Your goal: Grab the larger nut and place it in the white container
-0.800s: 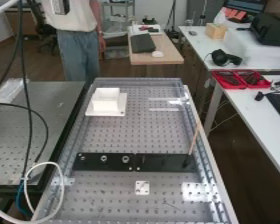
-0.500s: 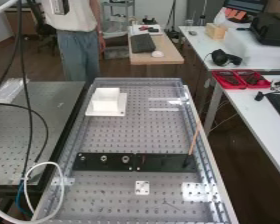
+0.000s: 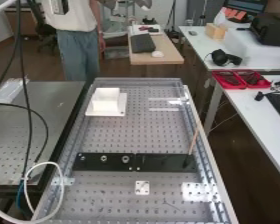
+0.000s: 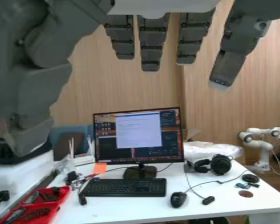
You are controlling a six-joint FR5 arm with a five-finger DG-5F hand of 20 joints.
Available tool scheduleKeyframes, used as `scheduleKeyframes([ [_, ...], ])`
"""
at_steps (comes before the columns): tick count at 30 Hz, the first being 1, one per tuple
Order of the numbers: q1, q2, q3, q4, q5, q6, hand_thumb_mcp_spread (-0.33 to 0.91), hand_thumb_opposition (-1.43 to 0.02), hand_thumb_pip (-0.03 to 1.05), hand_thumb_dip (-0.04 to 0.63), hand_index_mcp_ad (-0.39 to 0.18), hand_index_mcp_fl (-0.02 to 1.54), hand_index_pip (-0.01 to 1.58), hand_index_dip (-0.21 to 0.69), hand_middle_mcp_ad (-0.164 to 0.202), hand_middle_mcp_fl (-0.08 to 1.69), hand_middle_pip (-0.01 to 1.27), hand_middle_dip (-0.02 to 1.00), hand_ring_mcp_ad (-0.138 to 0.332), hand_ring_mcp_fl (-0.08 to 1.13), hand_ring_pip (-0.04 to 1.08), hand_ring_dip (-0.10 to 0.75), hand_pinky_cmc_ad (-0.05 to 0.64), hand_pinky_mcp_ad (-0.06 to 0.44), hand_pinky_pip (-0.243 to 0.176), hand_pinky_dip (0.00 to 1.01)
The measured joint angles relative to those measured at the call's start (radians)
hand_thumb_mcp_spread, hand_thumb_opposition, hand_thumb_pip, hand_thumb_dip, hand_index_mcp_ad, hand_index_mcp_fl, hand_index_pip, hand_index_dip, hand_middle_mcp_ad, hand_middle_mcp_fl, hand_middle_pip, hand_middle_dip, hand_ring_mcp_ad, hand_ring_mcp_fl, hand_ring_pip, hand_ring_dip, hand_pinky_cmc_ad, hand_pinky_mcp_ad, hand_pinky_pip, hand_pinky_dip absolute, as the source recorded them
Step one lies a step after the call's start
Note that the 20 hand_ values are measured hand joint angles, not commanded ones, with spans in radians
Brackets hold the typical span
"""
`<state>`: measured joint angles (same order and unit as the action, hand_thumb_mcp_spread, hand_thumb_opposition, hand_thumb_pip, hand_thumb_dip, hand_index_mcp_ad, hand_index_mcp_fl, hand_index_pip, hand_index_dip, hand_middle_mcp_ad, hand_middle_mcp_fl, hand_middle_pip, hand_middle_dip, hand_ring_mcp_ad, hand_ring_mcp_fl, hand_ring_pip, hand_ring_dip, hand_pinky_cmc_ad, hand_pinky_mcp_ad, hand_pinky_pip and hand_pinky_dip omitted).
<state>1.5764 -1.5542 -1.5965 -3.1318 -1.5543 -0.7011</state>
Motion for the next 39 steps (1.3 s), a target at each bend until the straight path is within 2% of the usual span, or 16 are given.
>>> scheduleKeyframes([
  [4, 0.001, 0.003, -0.003, 0.001, 0.003, 0.002, 0.24, -0.76, 0.52, 0.108, -0.024, 0.05, 0.11, -0.009, 0.054, 0.08, 0.12, 0.24, 0.159, 0.00, 0.09, 0.175, 0.367, 0.328, -0.091, 0.73],
  [8, 0.003, 0.006, -0.008, 0.002, 0.007, 0.004, 0.23, -0.75, 0.52, 0.126, -0.021, 0.05, 0.11, -0.009, 0.054, 0.08, 0.12, 0.24, 0.159, 0.00, 0.09, 0.175, 0.379, 0.330, -0.091, 0.73],
  [12, 0.004, 0.011, -0.017, 0.004, 0.015, 0.007, 0.23, -0.76, 0.52, 0.126, -0.024, 0.05, 0.12, -0.009, 0.068, 0.08, 0.12, 0.24, 0.154, 0.00, 0.09, 0.175, 0.379, 0.330, -0.091, 0.74],
  [13, 0.004, 0.012, -0.021, 0.005, 0.018, 0.008, 0.23, -0.76, 0.52, 0.126, -0.024, 0.05, 0.12, -0.009, 0.068, 0.07, 0.13, 0.24, 0.154, 0.00, 0.09, 0.175, 0.380, 0.330, -0.101, 0.74],
  [23, 0.008, 0.032, -0.067, 0.021, 0.058, 0.015, 0.23, -0.77, 0.52, 0.126, -0.024, 0.05, 0.12, -0.009, 0.072, 0.07, 0.13, 0.24, 0.162, 0.00, 0.09, 0.176, 0.380, 0.340, -0.103, 0.75],
  [39, 0.025, 0.088, -0.247, 0.103, 0.228, 0.001, 0.22, -0.77, 0.56, 0.126, -0.024, 0.05, 0.11, -0.012, 0.072, 0.10, 0.13, 0.24, 0.168, 0.00, 0.09, 0.166, 0.380, 0.340, -0.103, 0.75],
])
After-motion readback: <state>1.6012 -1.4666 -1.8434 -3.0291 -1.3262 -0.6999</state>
